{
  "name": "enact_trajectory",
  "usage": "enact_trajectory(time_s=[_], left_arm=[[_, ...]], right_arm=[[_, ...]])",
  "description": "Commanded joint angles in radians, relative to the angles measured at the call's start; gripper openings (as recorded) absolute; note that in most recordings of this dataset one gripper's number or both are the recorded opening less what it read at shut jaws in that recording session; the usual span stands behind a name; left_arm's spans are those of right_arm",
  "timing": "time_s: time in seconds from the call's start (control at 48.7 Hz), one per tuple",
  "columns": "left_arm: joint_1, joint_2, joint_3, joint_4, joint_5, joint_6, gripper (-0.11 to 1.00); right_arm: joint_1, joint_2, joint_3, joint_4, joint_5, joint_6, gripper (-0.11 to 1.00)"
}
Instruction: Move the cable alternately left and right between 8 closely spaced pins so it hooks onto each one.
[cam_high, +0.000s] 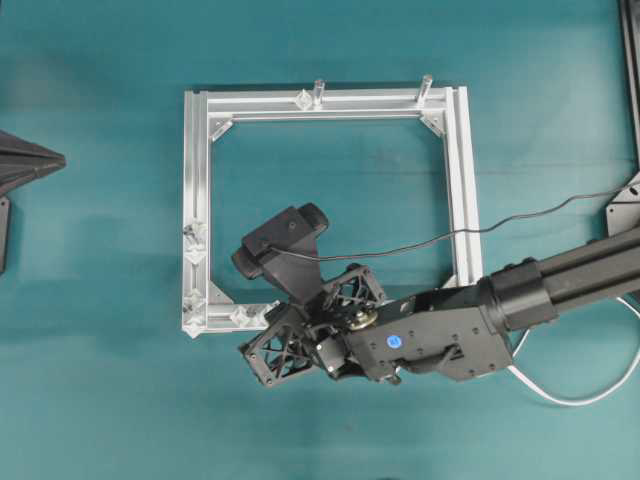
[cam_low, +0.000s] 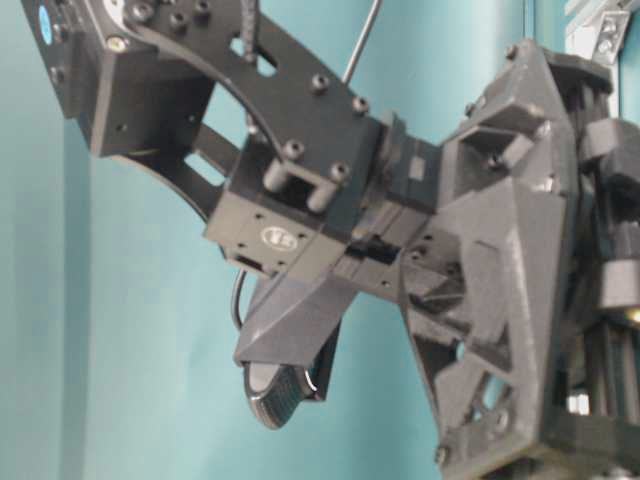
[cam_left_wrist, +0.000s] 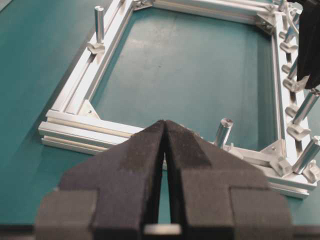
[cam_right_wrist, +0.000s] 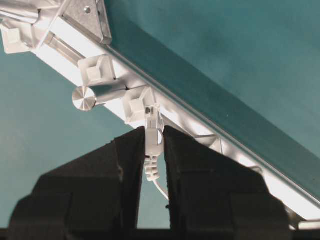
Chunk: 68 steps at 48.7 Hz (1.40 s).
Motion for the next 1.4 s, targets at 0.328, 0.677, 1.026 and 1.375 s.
enact_trajectory(time_s=[0.328, 0.677, 1.026, 1.375], left_arm=[[-0.003, 0.008, -0.011, 0.003, -0.009, -0.002, 0.0], [-0.002, 0.008, -0.011, 0.003, -0.009, -0.002, 0.0], [-0.002, 0.008, -0.011, 0.003, -0.009, -0.002, 0.01], [-0.002, 0.008, -0.011, 0.003, -0.009, -0.002, 0.0]], right_arm=[[-0.009, -0.021, -0.009, 0.002, -0.003, 0.0, 0.14], [-0.029, -0.021, -0.006, -0.003, -0.003, -0.005, 0.14], [-0.117, -0.021, 0.011, -0.006, -0.037, -0.106, 0.14], [-0.216, -0.023, -0.006, -0.003, -0.038, -0.241, 0.14]])
